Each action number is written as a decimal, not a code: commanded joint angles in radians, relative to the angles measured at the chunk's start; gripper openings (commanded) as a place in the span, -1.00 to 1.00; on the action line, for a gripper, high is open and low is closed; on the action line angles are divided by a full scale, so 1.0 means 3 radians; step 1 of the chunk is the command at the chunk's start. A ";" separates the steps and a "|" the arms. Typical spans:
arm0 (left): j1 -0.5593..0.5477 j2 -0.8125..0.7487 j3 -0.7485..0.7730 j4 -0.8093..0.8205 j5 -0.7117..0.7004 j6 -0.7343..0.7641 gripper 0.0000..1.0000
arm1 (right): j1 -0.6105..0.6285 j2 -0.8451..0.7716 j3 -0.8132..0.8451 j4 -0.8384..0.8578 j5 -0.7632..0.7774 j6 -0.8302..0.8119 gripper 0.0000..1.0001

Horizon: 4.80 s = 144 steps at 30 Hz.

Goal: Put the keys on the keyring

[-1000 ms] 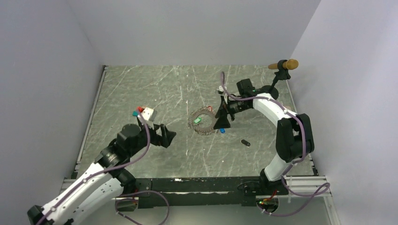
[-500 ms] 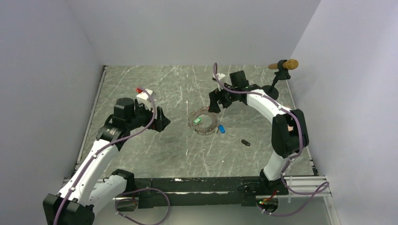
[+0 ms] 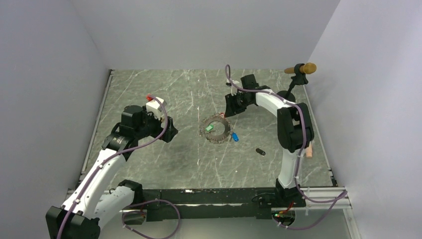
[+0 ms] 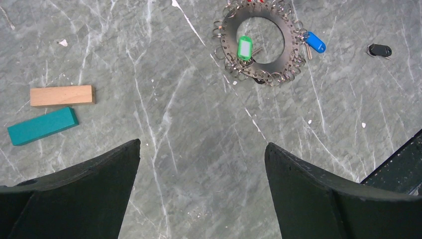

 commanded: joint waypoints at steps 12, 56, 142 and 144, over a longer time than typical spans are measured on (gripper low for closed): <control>0.0014 -0.0066 0.0002 0.0036 0.0013 0.0079 0.99 | 0.0235 0.0471 0.0595 -0.0191 0.0297 0.0214 -0.30; 0.0035 -0.0476 -0.0202 0.0465 0.0786 0.0287 0.99 | 0.0302 -0.0804 0.0644 -0.1208 -0.1234 -0.1967 -1.00; -0.2587 0.0128 -0.1501 0.3776 -0.0606 -0.0250 0.41 | 0.0653 -0.1638 0.0849 -0.2142 -0.1717 -0.2309 -1.00; -0.2624 0.0157 -0.1535 0.3868 -0.0740 -0.0264 0.41 | 0.0643 -0.1643 0.0828 -0.2087 -0.1709 -0.2248 -1.00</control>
